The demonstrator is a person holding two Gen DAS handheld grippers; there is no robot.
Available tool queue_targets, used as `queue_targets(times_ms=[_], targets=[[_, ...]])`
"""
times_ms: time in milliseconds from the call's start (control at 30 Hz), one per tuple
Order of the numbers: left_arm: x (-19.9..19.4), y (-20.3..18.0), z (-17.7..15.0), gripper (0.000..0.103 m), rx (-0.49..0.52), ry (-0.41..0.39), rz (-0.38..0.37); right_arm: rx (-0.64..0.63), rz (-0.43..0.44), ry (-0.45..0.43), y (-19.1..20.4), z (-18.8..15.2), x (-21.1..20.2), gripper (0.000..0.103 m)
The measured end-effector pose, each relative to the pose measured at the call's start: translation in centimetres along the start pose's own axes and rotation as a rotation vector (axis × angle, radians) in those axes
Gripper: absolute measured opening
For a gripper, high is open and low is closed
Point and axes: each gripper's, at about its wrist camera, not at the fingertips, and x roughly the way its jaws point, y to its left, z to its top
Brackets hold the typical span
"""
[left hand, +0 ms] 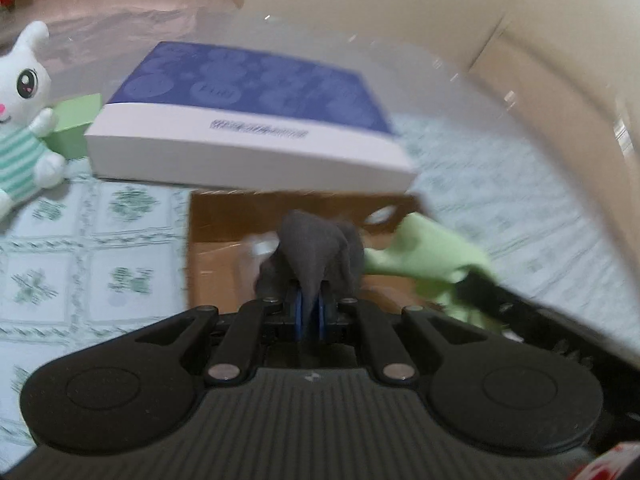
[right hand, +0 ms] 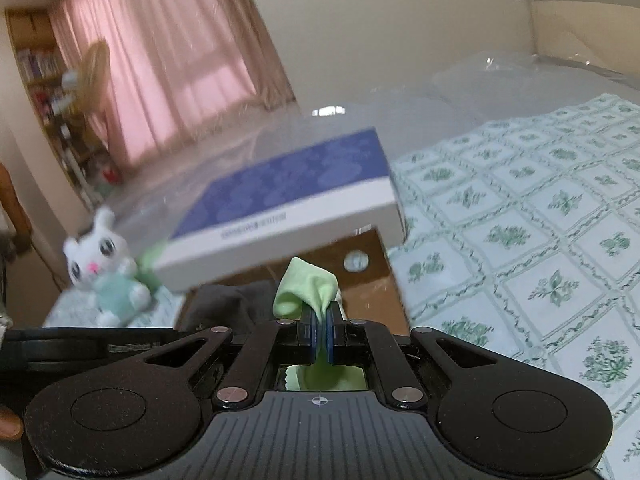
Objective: Organize soft objects
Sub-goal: 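Lower the grey and green cloths into the box and open both grippers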
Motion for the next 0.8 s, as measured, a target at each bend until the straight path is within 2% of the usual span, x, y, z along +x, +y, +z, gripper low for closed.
queue_targets(times_ms=[67,233,433,600,700,767,800], targets=[[1.0,0.1,-0.1,0.007,0.039,0.004,0.053,-0.024,-0.005,0.023,0.0,-0.5,1.4,0.005],[2.8,-0.6,0.4,0.007,0.102,0.018,0.097,-0.08,-0.057,0.052,-0.1,-1.1,3.3,0.005],[5.0,-1.5,0.2,0.007,0.145,0.057,0.087,-0.156,-0.087,0.094,-0.2,-1.4,4.5,0.005],[5.0,-1.4,-0.2,0.008,0.154,0.07,0.087,-0.252,-0.129,0.116,0.3,-2.2,5.1,0.005],[4.4,-1.5,-0.1,0.012,0.174,0.062,0.088,-0.284,-0.131,0.125,0.6,-2.4,5.2,0.006],[3.8,-1.6,0.0,0.015,0.183,0.051,0.09,-0.283,-0.116,0.125,0.6,-2.3,4.8,0.009],[3.6,-1.5,0.0,0.017,0.181,0.046,0.086,-0.28,-0.112,0.122,0.6,-2.2,4.6,0.015]])
